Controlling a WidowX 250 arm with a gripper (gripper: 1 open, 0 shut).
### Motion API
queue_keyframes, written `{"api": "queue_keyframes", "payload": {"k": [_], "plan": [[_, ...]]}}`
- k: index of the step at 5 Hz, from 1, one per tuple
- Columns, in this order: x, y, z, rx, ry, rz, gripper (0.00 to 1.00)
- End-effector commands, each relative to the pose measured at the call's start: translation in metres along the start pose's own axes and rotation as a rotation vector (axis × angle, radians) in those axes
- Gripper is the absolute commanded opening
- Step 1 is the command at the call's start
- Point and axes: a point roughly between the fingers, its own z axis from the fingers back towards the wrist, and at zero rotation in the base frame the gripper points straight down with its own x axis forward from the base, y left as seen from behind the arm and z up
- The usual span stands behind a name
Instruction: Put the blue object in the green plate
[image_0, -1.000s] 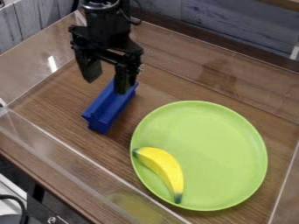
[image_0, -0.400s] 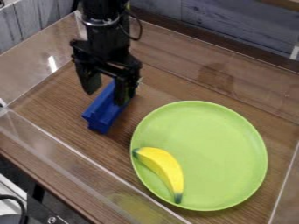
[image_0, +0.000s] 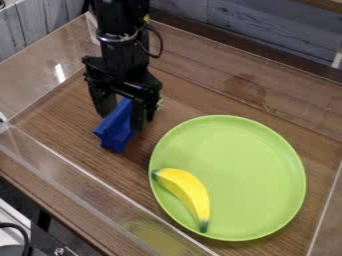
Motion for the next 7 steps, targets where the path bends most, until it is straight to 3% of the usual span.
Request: {"api": "queue_keyframes", "payload": {"k": [1, 7], "plan": [[0.003, 0.004, -0.002, 0.000, -0.014, 0.008, 1.00], [0.014, 0.013, -0.016, -0.039, 0.000, 0.019, 1.00]]}}
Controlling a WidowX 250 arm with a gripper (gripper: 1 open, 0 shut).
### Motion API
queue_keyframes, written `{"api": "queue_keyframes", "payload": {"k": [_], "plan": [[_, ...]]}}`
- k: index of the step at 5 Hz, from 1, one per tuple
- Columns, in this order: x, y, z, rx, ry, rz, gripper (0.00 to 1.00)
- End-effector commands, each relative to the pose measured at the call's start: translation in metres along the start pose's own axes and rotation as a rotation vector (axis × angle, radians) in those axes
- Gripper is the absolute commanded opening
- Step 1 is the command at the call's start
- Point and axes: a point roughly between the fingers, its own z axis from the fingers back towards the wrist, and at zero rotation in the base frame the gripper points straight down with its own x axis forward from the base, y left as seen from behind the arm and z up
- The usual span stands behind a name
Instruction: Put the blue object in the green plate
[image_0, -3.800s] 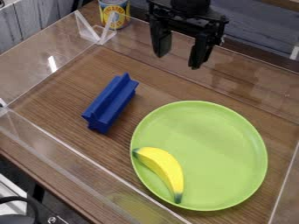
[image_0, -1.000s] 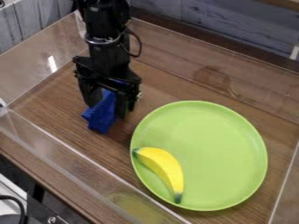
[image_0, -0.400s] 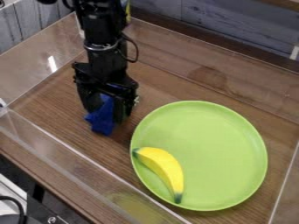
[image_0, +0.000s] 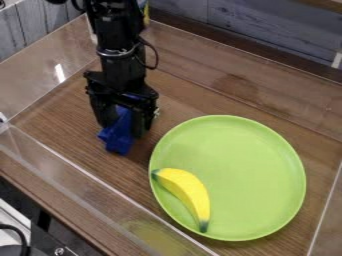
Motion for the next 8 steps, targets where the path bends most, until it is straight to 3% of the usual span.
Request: {"api": "queue_keyframes", "payload": {"k": [1, 2, 6, 8], "plan": [[0.007, 0.006, 0.008, 0.004, -0.032, 0.013, 1.00], [0.009, 0.007, 0.004, 0.005, -0.034, 0.017, 0.00], [0.010, 0.001, 0.026, 0.022, -0.047, 0.002, 0.00], [0.012, -0.014, 0.055, 0.012, -0.094, -0.012, 0.00]]}}
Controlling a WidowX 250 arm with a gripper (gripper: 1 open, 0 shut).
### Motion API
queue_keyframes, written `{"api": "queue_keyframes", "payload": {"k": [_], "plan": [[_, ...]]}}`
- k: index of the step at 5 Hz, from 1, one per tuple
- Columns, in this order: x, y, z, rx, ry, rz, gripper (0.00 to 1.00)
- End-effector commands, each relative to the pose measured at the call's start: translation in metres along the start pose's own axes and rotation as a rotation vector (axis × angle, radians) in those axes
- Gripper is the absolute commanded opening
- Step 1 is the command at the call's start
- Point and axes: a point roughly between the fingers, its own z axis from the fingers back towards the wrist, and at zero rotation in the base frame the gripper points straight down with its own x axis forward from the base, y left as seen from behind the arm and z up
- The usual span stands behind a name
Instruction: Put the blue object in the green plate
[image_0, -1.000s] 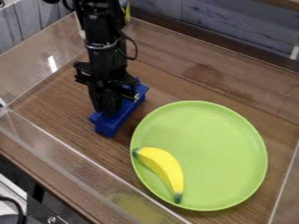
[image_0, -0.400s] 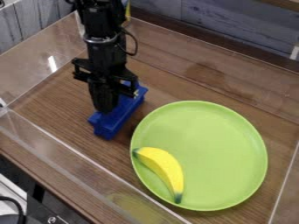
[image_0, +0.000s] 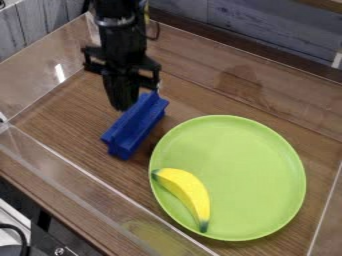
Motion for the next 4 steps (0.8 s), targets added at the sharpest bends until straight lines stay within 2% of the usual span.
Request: {"api": "queue_keyframes", "payload": {"k": [1, 2, 4], "plan": [[0.009, -0.008, 0.036, 0.006, -0.081, -0.011, 0.00], [0.012, -0.009, 0.031, 0.007, -0.096, -0.014, 1.00], [0.014, -0.010, 0.015, 0.005, -0.092, -0.029, 1.00]]}}
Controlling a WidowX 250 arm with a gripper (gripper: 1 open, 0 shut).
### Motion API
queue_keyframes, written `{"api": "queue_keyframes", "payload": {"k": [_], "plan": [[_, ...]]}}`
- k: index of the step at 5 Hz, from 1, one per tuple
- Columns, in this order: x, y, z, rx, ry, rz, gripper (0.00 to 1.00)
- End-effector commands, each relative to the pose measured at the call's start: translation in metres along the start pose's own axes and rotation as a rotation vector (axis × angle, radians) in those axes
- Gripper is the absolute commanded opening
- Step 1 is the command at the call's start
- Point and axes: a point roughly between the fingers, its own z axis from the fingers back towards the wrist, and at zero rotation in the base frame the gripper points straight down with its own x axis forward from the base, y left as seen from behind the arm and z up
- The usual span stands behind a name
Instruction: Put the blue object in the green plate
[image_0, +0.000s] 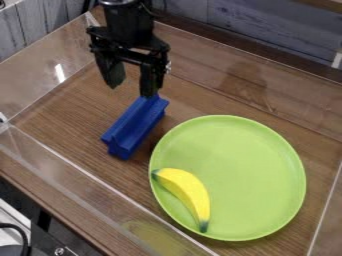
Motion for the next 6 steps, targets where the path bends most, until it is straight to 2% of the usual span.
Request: {"api": "queue_keyframes", "payload": {"k": [1, 6], "plan": [[0.004, -0.002, -0.003, 0.001, -0.020, -0.008, 1.00], [0.001, 0.003, -0.041, -0.006, -0.010, 0.002, 1.00]]}}
